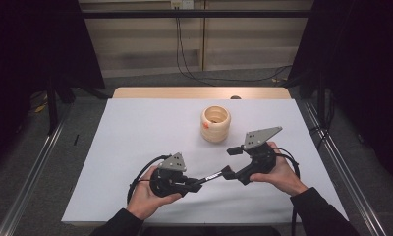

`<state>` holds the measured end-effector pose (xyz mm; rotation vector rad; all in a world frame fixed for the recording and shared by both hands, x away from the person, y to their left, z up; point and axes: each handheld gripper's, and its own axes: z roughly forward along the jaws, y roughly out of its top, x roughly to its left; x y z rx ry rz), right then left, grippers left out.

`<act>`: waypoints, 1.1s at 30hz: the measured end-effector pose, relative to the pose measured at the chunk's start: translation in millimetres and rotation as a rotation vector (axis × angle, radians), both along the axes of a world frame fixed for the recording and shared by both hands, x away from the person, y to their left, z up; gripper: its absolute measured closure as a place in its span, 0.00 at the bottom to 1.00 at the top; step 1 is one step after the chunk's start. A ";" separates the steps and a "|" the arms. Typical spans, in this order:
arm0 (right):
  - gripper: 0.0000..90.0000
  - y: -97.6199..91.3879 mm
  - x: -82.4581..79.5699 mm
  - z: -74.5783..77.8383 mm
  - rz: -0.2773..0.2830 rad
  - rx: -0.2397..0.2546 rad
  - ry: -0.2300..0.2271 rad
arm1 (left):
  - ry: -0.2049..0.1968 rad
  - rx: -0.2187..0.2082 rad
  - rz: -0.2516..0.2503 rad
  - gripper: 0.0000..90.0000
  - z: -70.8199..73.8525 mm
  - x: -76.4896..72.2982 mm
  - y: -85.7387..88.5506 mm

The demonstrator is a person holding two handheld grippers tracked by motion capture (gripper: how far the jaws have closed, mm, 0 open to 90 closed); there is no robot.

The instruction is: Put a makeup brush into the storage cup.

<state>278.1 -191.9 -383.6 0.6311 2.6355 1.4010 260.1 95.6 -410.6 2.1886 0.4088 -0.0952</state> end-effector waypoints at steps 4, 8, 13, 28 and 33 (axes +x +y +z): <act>0.27 -3.4 -3.1 0.7 -0.008 0.053 -0.021 | -0.007 -0.011 0.005 0.88 0.5 -0.8 3.5; 0.33 -6.3 -5.2 2.2 -0.021 0.110 -0.040 | -0.014 -0.039 0.015 0.88 3.2 -2.3 6.8; 0.34 -9.1 -5.2 3.3 0.011 0.140 -0.019 | -0.027 -0.059 0.022 0.88 9.3 -4.5 11.8; 0.41 -14.6 -12.0 2.7 -0.022 0.243 -0.098 | -0.076 -0.163 0.090 0.88 24.2 -2.1 27.0; 0.42 -15.0 -13.4 -4.0 -0.021 0.312 -0.064 | -0.086 -0.183 0.095 0.88 26.6 -3.3 25.8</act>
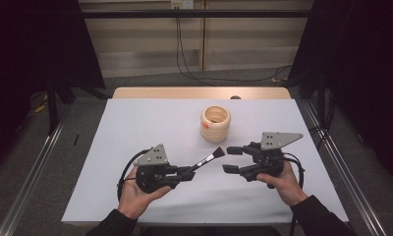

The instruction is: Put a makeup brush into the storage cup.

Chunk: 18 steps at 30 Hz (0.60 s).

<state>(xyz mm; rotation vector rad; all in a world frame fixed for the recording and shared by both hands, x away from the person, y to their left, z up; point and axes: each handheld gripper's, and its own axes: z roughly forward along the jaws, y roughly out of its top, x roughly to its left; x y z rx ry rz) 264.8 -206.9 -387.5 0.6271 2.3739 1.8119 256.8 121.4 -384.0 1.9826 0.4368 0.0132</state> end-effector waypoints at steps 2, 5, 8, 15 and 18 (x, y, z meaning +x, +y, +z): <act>0.42 1.5 0.1 -2.3 0.004 0.005 0.013 | 0.000 -0.007 -0.004 0.88 -0.2 0.0 -0.8; 0.42 3.9 -0.3 -3.5 0.011 0.025 0.024 | -0.002 -0.020 -0.006 0.88 -0.7 -0.3 -3.0; 0.43 5.4 0.4 -4.5 0.033 0.047 0.031 | -0.018 -0.031 0.001 0.88 -0.1 -1.5 -3.9; 0.51 1.7 3.2 -3.8 0.057 0.101 0.044 | -0.014 -0.039 -0.015 0.88 -1.0 -4.1 -9.2; 0.51 2.2 5.2 -5.0 0.070 0.102 0.054 | -0.012 -0.031 -0.029 0.88 -2.4 -4.8 -12.4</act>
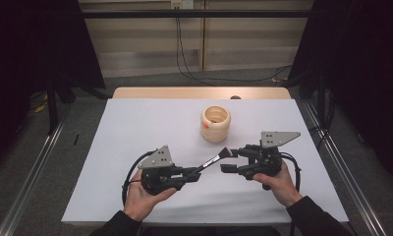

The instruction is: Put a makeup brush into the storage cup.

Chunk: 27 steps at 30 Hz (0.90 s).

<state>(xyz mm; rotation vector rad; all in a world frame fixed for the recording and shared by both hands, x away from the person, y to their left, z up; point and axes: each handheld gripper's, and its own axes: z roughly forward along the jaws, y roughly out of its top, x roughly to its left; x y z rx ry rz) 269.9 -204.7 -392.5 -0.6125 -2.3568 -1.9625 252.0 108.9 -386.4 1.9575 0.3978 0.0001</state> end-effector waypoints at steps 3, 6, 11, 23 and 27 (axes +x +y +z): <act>0.50 1.3 1.1 -1.2 0.010 -0.002 0.011 | -0.001 0.004 -0.010 0.88 -0.6 -0.9 -1.9; 0.52 3.2 1.2 -1.6 0.031 0.002 0.020 | 0.003 0.002 -0.017 0.88 -1.2 -1.7 -3.4; 0.64 3.8 0.8 -0.6 0.061 0.024 0.011 | 0.008 0.006 -0.037 0.88 -4.1 -2.8 -5.8; 0.84 -2.5 5.7 -1.3 0.138 0.061 0.046 | 0.013 0.005 -0.068 0.88 -6.9 -0.4 -5.2; 0.85 -3.2 6.0 -0.5 0.152 0.066 0.054 | 0.013 -0.005 -0.072 0.87 -9.8 0.4 -6.0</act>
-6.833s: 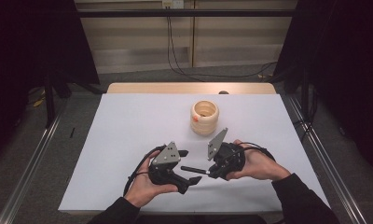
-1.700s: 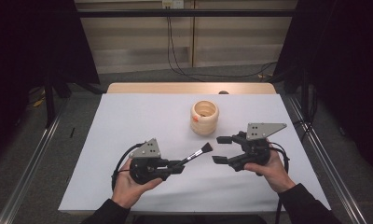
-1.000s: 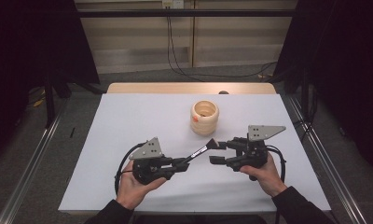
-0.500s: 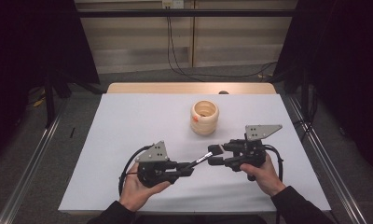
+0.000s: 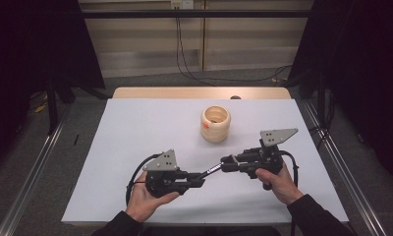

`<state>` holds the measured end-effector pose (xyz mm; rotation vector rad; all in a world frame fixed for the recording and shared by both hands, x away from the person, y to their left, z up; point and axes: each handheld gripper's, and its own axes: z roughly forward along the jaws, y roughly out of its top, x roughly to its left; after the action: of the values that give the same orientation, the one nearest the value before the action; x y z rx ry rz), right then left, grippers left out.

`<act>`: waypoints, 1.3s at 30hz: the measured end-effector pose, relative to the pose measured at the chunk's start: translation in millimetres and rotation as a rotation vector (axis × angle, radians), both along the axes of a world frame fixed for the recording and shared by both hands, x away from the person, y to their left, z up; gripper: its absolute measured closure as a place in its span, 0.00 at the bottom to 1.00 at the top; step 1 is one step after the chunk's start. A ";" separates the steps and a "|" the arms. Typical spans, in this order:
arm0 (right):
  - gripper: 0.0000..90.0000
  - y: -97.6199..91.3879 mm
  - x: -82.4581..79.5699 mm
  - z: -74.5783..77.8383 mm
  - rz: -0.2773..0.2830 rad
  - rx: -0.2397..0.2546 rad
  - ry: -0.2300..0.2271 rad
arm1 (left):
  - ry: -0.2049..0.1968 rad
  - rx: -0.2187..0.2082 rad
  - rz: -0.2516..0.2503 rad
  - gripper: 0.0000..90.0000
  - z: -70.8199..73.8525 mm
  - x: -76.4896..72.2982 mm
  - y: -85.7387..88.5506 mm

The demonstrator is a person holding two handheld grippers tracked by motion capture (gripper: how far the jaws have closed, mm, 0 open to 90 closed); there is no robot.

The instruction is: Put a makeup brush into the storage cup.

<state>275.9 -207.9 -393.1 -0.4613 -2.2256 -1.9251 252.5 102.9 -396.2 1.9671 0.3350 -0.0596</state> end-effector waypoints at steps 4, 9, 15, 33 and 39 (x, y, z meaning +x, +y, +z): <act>0.86 0.2 -0.5 1.2 0.009 -0.002 -0.003 | -0.010 -0.003 0.004 0.85 -3.0 1.0 -0.2; 0.87 1.7 -2.0 3.6 0.012 -0.003 -0.009 | -0.036 -0.001 0.022 0.78 -5.5 -0.3 -2.1; 0.87 1.7 -2.7 6.4 -0.001 -0.016 -0.015 | -0.082 -0.012 0.035 0.59 -8.2 -3.0 -5.8; 0.87 -4.4 0.1 13.6 -0.054 -0.123 0.001 | -0.107 -0.016 0.120 0.13 -16.2 -2.5 -9.9; 0.87 -2.8 0.6 15.9 -0.042 -0.176 0.018 | -0.087 -0.004 0.153 0.06 -22.3 -0.4 -10.4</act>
<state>276.5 -210.7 -377.2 -0.5513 -2.4031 -1.7439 252.1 92.5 -418.5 1.9278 0.4267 0.1231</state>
